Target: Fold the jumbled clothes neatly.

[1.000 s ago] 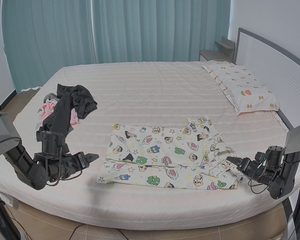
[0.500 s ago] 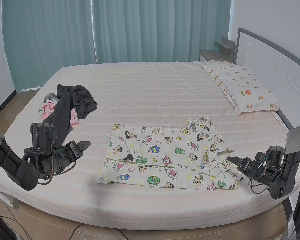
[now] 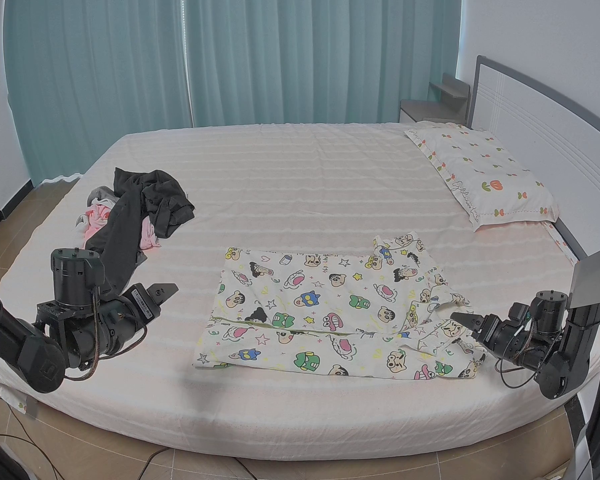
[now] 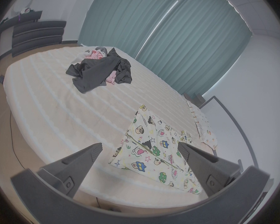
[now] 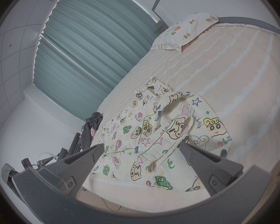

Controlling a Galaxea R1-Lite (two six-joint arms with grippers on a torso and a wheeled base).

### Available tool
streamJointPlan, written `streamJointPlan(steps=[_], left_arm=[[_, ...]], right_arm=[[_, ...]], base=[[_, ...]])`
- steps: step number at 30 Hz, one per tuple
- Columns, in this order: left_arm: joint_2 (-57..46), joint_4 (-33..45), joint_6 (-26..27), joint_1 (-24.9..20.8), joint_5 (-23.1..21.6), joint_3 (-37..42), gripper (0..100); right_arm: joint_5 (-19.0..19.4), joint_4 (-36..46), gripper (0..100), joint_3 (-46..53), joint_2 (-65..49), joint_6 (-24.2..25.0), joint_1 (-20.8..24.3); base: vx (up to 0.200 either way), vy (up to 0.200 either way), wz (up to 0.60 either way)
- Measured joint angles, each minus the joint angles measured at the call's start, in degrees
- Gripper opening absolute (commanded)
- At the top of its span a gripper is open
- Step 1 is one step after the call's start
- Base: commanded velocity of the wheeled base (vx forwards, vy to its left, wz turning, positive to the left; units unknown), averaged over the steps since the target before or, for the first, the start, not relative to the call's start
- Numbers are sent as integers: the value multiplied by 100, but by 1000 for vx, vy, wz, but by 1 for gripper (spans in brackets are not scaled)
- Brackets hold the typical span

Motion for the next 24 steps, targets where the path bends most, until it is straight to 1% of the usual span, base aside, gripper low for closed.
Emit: streamJointPlan(steps=[6,9,11,17,20,24], left_arm=[[-5,-213,-411,-111,-17,0,100],[-2,-271,-460,-180,-15,0,100],[-5,-300,-538,-265,-15,13,100],[-13,-396,-769,-642,-12,38,100],[-10,-468,-808,-802,-11,61,100],[-7,-621,-909,-952,-1,121,100]], right_arm=[[-29,24,100,-185,-135,1,201],[-60,339,100,-240,-182,4,319],[-189,627,100,-271,-229,11,484],[-610,827,100,-157,-268,99,813],[-667,837,100,-166,-194,110,835],[-712,914,100,-400,9,113,738]], base=[[0,0,0],[0,0,0],[0,0,0],[0,0,0],[0,0,0],[0,0,0]])
